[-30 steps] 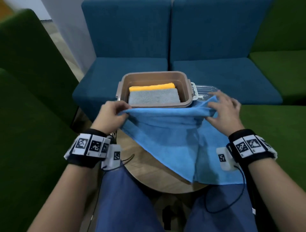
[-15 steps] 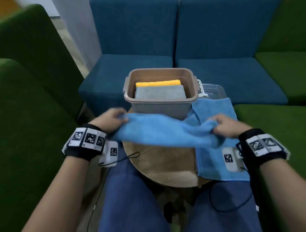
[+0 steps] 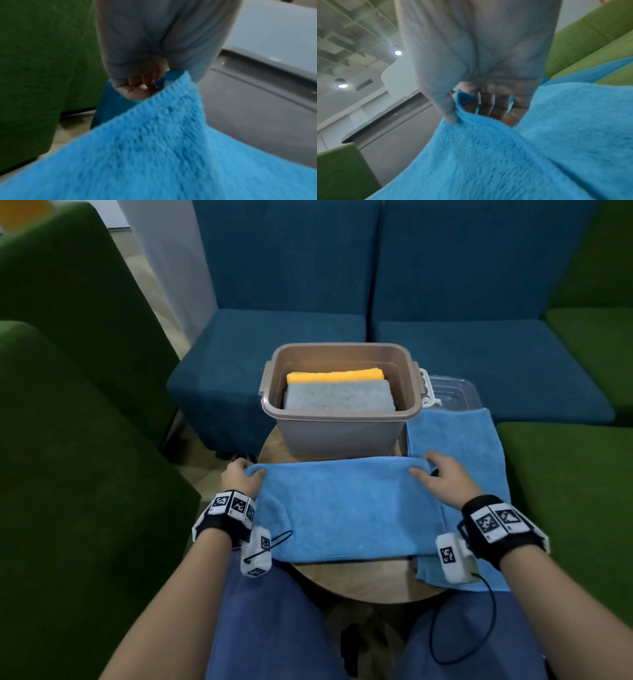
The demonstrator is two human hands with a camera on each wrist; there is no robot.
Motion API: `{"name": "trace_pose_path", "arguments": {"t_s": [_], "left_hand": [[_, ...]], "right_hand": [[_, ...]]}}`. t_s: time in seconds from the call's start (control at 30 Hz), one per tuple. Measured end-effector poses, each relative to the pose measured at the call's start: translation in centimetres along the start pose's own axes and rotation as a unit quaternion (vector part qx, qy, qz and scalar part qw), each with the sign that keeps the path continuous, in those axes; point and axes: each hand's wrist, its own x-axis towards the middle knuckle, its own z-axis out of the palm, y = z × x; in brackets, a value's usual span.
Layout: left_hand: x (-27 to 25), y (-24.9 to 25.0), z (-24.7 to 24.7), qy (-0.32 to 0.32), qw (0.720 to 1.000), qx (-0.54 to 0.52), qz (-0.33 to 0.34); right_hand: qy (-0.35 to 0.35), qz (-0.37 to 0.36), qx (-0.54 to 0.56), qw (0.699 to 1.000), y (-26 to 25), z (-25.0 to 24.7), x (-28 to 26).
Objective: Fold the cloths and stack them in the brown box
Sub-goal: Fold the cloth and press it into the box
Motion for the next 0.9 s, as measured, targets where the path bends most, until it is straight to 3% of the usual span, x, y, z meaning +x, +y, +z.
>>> {"name": "trace_pose_path", "arguments": {"t_s": [0.13,0.27,0.43,0.5,0.57,0.67,0.8,0.9], "left_hand": [[1.0,-1.2,0.7,-0.034,0.997,0.000,-0.066],[2.5,-2.2,0.8,-0.079,0.991,-0.055,-0.093],[3.1,-1.8,-1.2,-0.109,0.991,-0.054,-0.064],[2.7,-1.2,-2.3,-0.104,0.987,-0.115,-0.031],[1.9,-0.6,-3.4,-0.087,0.981,-0.174,0.028],[0.7,0.4,-4.7,-0.043,0.977,-0.173,0.118],[-0.2,1.3,-5.7,0.056,0.970,-0.174,0.163],[-1.0,1.9,-6.5,0.103,0.958,-0.184,0.192]], "right_hand": [[0.054,0.056,-0.025,0.997,0.3,2.6,2.3],[0.096,0.069,-0.002,0.993,0.0,4.1,3.1],[0.076,0.105,0.047,0.990,-0.3,3.0,2.9],[0.096,0.090,0.080,0.988,0.2,1.8,2.5],[0.114,0.084,0.137,0.980,0.7,0.5,1.9],[0.144,0.070,0.245,0.956,0.9,-1.0,0.8],[0.207,0.000,0.323,0.923,0.5,-3.5,-1.0],[0.197,-0.046,0.313,0.928,1.1,-5.0,-2.0]]}}
